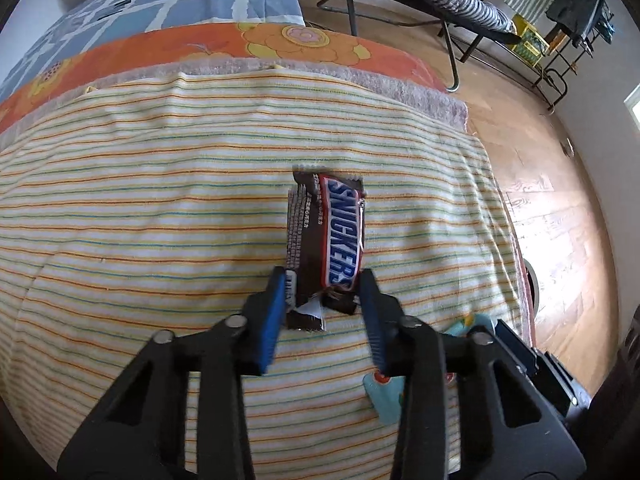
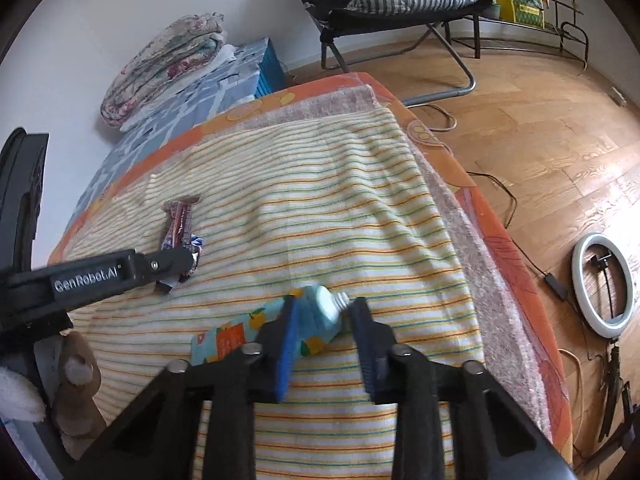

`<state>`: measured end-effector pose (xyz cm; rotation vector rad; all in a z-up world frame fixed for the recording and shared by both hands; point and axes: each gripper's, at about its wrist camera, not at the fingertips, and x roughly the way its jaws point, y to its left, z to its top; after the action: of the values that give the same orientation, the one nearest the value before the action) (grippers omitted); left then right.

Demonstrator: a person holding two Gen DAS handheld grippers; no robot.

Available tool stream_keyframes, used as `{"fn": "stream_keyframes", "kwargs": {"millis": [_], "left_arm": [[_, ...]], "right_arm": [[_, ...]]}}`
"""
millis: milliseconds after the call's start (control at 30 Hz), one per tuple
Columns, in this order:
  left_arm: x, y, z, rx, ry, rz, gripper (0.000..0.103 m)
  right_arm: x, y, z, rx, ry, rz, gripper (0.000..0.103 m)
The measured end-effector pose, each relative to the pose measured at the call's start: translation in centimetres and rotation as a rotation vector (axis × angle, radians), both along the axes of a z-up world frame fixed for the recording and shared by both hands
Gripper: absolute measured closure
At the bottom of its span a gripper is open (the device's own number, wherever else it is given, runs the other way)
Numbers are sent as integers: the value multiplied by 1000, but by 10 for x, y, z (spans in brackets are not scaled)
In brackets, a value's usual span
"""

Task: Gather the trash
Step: 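Grasp the Snickers wrapper with the left tool while the right tool grasps the fruit-print tube, then carry the Snickers wrapper with the left tool while the right tool carries the tube to the basket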

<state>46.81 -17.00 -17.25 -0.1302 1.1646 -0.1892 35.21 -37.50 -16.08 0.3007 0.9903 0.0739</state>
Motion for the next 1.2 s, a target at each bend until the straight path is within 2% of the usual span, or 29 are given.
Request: {"fn": "stream_keyframes", "kwargs": {"millis": [67, 100, 133, 400, 633, 1033, 1200], "left_arm": [[-2, 4, 1, -16, -5, 1, 72], [-3, 6, 2, -20, -6, 2, 85], [-4, 8, 2, -22, -5, 4, 86], [-22, 29, 20, -66, -40, 12, 86], [-54, 49, 41, -78, -70, 8, 86], [-151, 88, 93, -52, -162, 29, 86], [-201, 105, 107, -79, -182, 59, 86]], "right_arm": [[-1, 1, 2, 5, -8, 9, 84], [-3, 1, 4, 9, -13, 12, 85], [-4, 0, 5, 10, -18, 12, 85], [-21, 5, 23, 1, -60, 38, 85], [-43, 21, 54, -42, -130, 88, 85], [-111, 52, 110, -94, -227, 196, 85], [-145, 64, 122, -96, -238, 242, 85]]}}
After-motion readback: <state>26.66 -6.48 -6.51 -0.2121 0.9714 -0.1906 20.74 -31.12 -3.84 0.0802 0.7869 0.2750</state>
